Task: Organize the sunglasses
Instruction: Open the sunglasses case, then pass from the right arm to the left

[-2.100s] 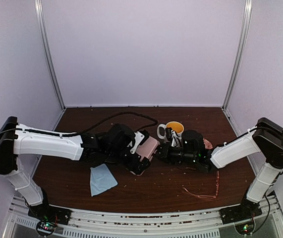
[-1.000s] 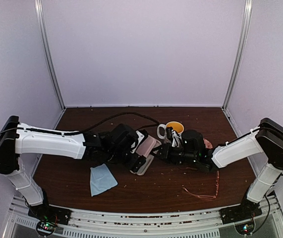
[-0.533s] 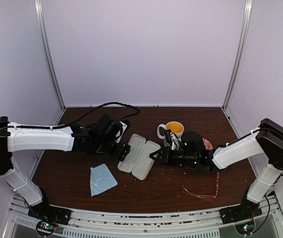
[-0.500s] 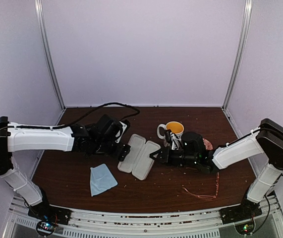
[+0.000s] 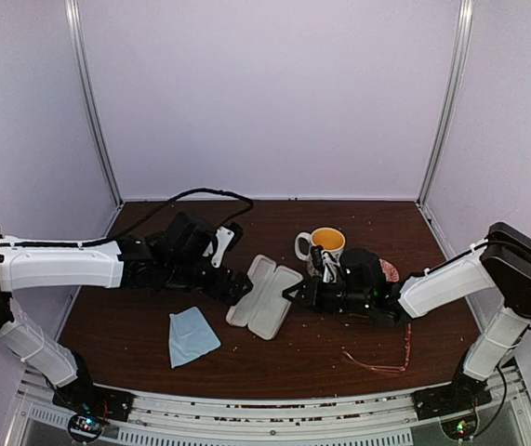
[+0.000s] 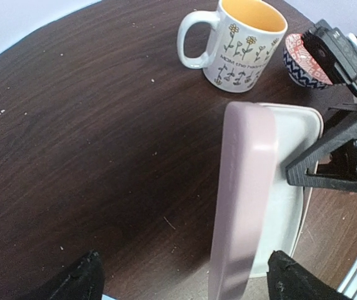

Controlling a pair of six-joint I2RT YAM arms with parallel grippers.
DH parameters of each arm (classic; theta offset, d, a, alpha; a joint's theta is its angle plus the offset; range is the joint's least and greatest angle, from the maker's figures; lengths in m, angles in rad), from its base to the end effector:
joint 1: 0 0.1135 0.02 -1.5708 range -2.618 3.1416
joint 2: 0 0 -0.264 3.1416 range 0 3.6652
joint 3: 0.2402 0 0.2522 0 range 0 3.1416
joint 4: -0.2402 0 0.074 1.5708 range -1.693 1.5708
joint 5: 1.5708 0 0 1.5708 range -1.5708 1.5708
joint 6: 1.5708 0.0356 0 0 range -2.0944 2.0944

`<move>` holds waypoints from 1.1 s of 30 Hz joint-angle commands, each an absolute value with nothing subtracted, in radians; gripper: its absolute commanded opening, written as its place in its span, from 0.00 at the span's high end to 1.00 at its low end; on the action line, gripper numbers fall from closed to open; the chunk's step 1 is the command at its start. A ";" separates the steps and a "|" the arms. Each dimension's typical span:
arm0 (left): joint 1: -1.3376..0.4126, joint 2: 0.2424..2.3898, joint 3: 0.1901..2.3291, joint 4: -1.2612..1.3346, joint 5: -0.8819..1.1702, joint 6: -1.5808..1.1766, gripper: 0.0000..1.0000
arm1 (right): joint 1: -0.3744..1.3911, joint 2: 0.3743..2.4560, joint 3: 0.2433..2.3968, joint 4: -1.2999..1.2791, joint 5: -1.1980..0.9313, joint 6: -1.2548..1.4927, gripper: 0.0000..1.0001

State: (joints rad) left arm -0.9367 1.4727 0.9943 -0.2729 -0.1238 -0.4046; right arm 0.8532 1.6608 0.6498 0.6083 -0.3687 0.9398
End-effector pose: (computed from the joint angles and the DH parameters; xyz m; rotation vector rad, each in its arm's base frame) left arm 0.1926 -0.2545 0.2421 0.5628 2.3083 -0.5258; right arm 0.2029 0.2520 0.1587 -0.1812 2.2794 1.4359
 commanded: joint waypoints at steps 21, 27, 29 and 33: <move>-0.931 1.547 0.977 -0.176 0.019 -0.478 0.66 | 0.858 1.674 0.673 0.709 -0.348 1.001 1.00; -0.931 1.546 1.037 -0.259 -0.028 -0.427 0.87 | 0.856 1.680 0.680 0.712 -0.357 1.002 0.90; -0.931 1.550 1.059 -0.285 -0.042 -0.407 0.94 | 0.856 1.683 0.684 0.714 -0.361 1.001 0.85; -0.931 1.562 1.100 -0.350 -0.077 -0.361 1.00 | 0.856 1.678 0.687 0.706 -0.365 0.997 0.72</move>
State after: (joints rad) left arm -0.9356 1.5547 1.0313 -0.3107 -0.0338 -0.4183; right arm 0.8528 1.6737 0.6640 0.6739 -0.3630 1.0008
